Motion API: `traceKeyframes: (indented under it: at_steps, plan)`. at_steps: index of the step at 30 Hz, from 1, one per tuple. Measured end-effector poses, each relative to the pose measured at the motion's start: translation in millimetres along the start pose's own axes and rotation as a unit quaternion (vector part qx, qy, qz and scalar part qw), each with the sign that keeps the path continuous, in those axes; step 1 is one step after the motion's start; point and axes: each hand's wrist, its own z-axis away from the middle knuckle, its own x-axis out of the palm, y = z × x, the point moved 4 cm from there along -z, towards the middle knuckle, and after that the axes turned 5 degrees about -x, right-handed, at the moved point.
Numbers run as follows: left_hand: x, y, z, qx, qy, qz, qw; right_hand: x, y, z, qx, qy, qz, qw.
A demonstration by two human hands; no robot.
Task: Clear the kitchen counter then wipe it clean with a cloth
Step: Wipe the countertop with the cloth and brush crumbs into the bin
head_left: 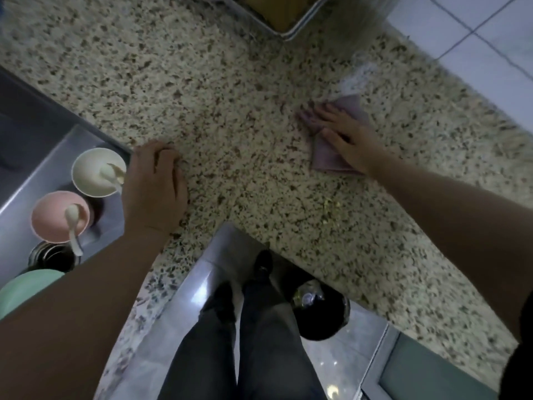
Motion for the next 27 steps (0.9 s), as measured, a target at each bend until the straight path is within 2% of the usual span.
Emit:
traceKeyframes:
  at_steps: [3, 6, 10, 16, 20, 27]
  plan:
    - [2, -1, 1, 0.008, 0.013, -0.013, 1.0, -1, 18, 53, 0.096, 0.039, -0.026, 0.994]
    - [4, -3, 1, 0.008, 0.018, -0.028, 0.999, 12, 19, 103, 0.171, 0.113, -0.088, 0.975]
    - [3, 0, 3, 0.031, 0.023, -0.044, 0.998, 33, -15, 142, 0.21, 0.195, -0.151, 0.946]
    - [0, 3, 2, 0.019, -0.006, -0.06, 0.998, 81, -61, 151, 0.224, 0.208, -0.153, 0.94]
    - [-2, 6, 1, 0.011, -0.021, -0.069, 0.997, 97, -92, 128, 0.198, 0.198, -0.073, 0.957]
    - [-2, 6, 1, 0.009, -0.025, -0.078, 0.997, 120, -122, 70, 0.095, 0.169, 0.084, 0.977]
